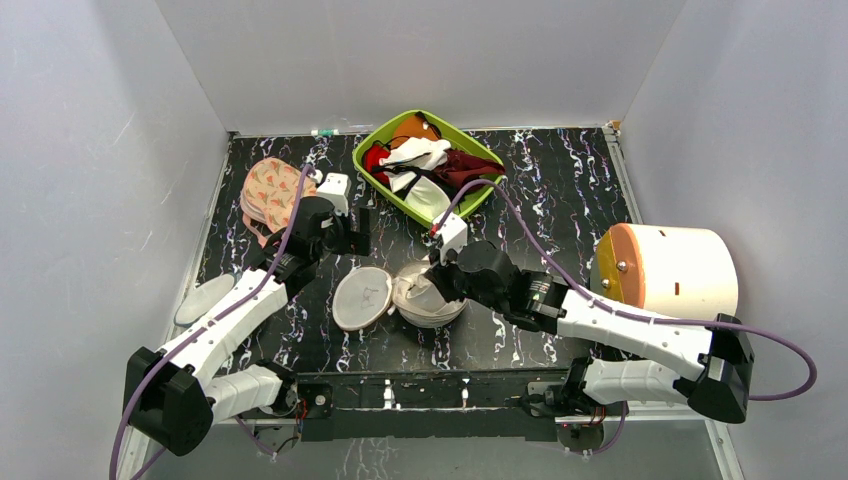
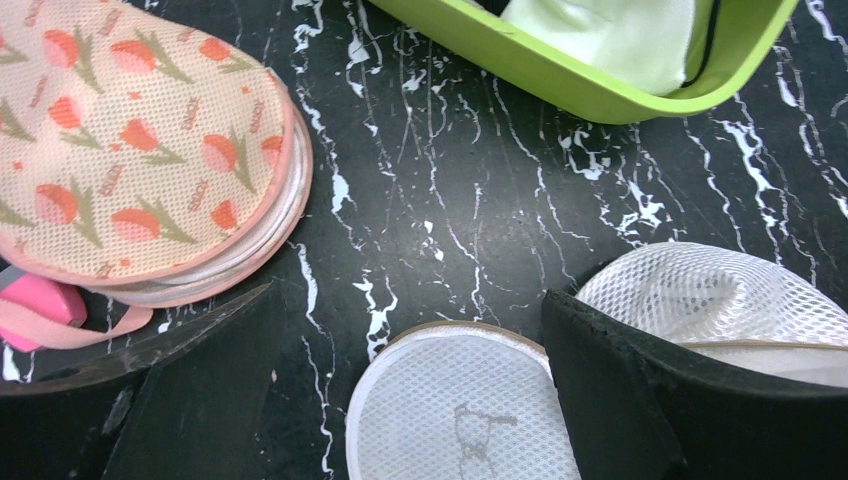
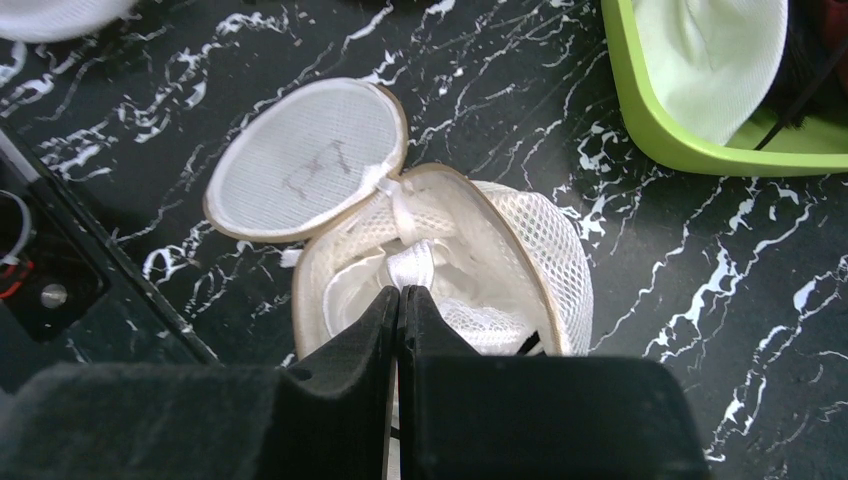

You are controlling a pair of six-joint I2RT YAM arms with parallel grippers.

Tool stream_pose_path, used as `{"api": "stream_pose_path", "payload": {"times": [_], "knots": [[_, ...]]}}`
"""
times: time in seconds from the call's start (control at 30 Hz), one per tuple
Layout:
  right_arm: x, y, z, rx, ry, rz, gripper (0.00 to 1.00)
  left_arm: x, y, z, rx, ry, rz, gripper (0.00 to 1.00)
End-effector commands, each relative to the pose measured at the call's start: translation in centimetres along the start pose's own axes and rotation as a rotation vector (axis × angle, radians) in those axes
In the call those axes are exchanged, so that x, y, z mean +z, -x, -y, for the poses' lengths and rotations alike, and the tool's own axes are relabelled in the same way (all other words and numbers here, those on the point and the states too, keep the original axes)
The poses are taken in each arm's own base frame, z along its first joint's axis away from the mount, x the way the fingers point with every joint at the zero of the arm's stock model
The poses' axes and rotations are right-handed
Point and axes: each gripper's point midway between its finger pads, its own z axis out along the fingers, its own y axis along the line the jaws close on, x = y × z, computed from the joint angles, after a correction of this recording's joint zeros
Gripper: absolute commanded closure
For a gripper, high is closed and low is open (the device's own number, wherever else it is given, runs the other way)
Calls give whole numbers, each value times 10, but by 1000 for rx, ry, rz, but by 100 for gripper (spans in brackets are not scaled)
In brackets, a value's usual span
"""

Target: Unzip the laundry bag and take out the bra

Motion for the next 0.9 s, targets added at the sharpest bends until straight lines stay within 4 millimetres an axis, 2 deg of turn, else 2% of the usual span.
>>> {"api": "stream_pose_path", "payload": {"times": [0.0, 0.2, 0.4, 0.73, 0.87], "knots": [[-16, 49, -11, 92, 47, 178, 100, -7, 13, 18, 14, -109, 53, 2], [-35, 94, -19, 132, 98, 314, 100, -10, 13, 18, 15, -112, 54, 2], [-68, 146, -25, 146, 150, 476, 100, -14, 16, 17, 16, -112, 67, 2], [-96, 209, -21, 19, 112, 594, 100, -16, 17, 18, 19, -118, 75, 2], [-113, 236, -20, -30, 97, 661, 100, -15, 17, 18, 19, -116, 71, 2]]}}
